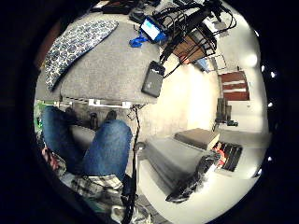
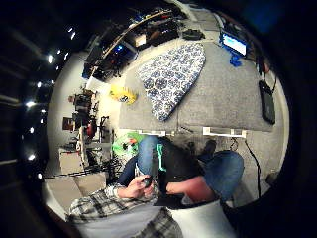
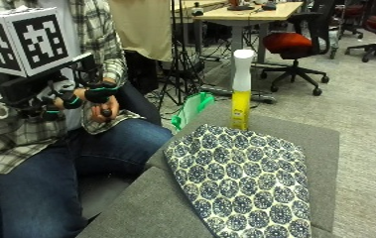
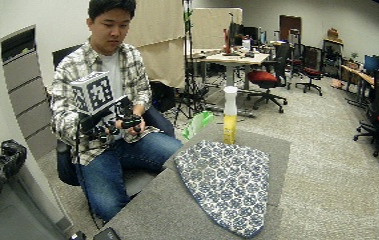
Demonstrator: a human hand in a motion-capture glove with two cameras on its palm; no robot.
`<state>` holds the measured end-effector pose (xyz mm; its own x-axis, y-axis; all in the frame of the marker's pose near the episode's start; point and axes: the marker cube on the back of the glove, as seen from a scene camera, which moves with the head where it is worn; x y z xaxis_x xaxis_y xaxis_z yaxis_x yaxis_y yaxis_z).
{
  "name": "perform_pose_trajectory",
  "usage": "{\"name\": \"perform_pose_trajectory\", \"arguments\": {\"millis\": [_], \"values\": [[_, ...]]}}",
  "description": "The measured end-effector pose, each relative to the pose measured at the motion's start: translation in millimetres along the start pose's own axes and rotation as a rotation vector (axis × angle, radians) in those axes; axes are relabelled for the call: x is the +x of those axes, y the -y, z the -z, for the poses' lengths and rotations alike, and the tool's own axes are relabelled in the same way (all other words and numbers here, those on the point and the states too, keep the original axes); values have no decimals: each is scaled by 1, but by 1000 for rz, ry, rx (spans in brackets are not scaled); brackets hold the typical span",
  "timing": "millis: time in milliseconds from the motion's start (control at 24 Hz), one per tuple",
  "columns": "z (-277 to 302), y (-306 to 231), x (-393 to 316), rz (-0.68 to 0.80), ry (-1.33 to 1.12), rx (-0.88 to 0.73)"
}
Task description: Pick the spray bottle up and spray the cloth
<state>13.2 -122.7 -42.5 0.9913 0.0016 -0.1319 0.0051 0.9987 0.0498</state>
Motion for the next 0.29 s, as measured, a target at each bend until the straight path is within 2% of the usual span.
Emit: {"name": "perform_pose_trajectory", "arguments": {"millis": [291], "values": [[-2,-6,1,5,-1,4]]}}
